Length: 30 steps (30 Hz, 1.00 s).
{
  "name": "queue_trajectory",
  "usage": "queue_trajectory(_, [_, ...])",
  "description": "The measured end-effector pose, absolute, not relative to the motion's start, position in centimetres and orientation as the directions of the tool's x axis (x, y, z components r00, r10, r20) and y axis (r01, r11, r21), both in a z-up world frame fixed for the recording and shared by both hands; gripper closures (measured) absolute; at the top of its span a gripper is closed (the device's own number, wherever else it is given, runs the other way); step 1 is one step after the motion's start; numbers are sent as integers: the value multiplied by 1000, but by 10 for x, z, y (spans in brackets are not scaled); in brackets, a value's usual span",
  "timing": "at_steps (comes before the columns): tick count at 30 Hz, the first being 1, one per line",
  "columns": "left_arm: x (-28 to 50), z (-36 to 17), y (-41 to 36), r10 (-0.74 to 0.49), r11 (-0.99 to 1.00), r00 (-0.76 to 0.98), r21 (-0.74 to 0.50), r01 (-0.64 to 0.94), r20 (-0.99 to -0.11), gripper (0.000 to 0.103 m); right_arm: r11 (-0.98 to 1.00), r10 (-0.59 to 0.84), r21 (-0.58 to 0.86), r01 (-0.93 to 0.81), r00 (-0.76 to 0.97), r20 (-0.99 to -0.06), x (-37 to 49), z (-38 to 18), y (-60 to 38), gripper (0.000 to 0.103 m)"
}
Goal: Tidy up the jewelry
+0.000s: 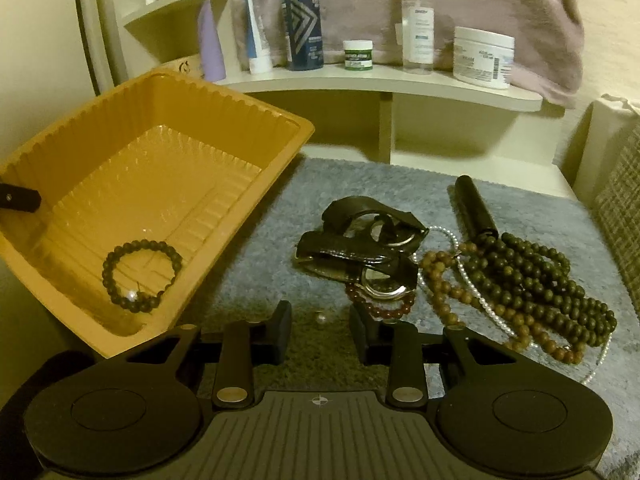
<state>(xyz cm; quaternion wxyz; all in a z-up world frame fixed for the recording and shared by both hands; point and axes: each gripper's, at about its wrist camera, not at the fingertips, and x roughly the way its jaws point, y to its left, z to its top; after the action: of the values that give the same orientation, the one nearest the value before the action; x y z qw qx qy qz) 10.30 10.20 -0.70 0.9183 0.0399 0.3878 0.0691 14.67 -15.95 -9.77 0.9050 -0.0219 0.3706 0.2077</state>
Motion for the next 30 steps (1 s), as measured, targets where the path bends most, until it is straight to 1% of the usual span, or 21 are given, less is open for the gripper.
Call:
queue_trajectory(3, [103, -7, 102, 157, 987, 690, 127, -96, -707, 100, 914, 353, 105, -391, 644, -679, 148, -98, -159, 78])
queue_trajectory(4, [103, -7, 102, 157, 987, 690, 126, -96, -707, 100, 914, 352, 101, -392, 644, -679, 149, -98, -159, 81])
queue_trajectory(5, [103, -7, 102, 158, 987, 690, 127, -96, -707, 100, 915, 347, 94, -393, 645, -680, 149, -98, -159, 90])
queue_trajectory(6, [103, -7, 102, 158, 987, 690, 127, -96, -707, 100, 915, 343, 87, -394, 647, -681, 148, -98, -159, 94])
queue_trajectory(11, [103, -7, 102, 158, 987, 690, 126, -97, -707, 100, 915, 342, 81, -395, 654, -675, 145, -93, -161, 94])
queue_trajectory(15, [103, -7, 102, 157, 987, 690, 125, -97, -707, 100, 914, 355, 86, -398, 677, -645, 139, -79, -160, 94])
queue_trajectory(22, [103, -7, 102, 157, 987, 690, 125, -97, -707, 100, 835, 521, 178, -520, 647, -557, 130, -39, -143, 94])
queue_trajectory(26, [103, -7, 102, 157, 987, 689, 124, -97, -707, 100, 788, 575, 176, -590, 605, -550, 122, -36, -126, 94])
queue_trajectory(30, [102, -8, 103, 157, 987, 689, 125, -96, -708, 100, 771, 593, 185, -610, 582, -556, 120, -40, -117, 94])
